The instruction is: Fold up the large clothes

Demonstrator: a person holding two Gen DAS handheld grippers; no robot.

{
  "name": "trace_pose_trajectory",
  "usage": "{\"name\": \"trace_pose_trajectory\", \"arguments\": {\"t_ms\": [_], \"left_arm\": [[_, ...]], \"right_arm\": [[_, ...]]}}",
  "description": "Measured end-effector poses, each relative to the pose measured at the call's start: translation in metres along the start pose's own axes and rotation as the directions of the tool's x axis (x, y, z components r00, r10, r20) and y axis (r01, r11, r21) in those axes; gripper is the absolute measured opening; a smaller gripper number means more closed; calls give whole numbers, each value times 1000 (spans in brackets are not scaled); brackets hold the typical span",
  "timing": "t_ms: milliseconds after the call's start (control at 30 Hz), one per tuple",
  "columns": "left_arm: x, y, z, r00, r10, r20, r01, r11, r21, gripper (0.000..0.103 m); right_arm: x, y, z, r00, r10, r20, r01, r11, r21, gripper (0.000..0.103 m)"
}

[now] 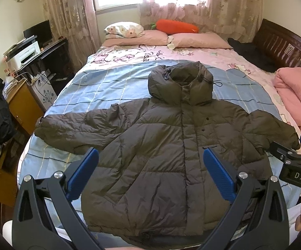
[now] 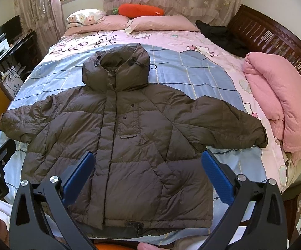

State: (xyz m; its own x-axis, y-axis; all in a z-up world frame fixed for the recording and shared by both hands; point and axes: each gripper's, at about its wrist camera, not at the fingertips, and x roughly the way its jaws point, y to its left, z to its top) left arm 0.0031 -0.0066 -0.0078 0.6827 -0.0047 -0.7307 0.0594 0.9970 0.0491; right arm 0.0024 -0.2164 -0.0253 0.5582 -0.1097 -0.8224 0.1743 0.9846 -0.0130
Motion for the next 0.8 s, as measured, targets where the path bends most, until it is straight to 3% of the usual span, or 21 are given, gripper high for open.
{"name": "trace_pose_trajectory", "arguments": {"t_ms": [800], "left_arm": [[2,-5,0,1000,5,-8,-4,1000,19,101]], "right_arm": [[0,1,-2,1000,10,-7,-10,1000,-15,102]]}}
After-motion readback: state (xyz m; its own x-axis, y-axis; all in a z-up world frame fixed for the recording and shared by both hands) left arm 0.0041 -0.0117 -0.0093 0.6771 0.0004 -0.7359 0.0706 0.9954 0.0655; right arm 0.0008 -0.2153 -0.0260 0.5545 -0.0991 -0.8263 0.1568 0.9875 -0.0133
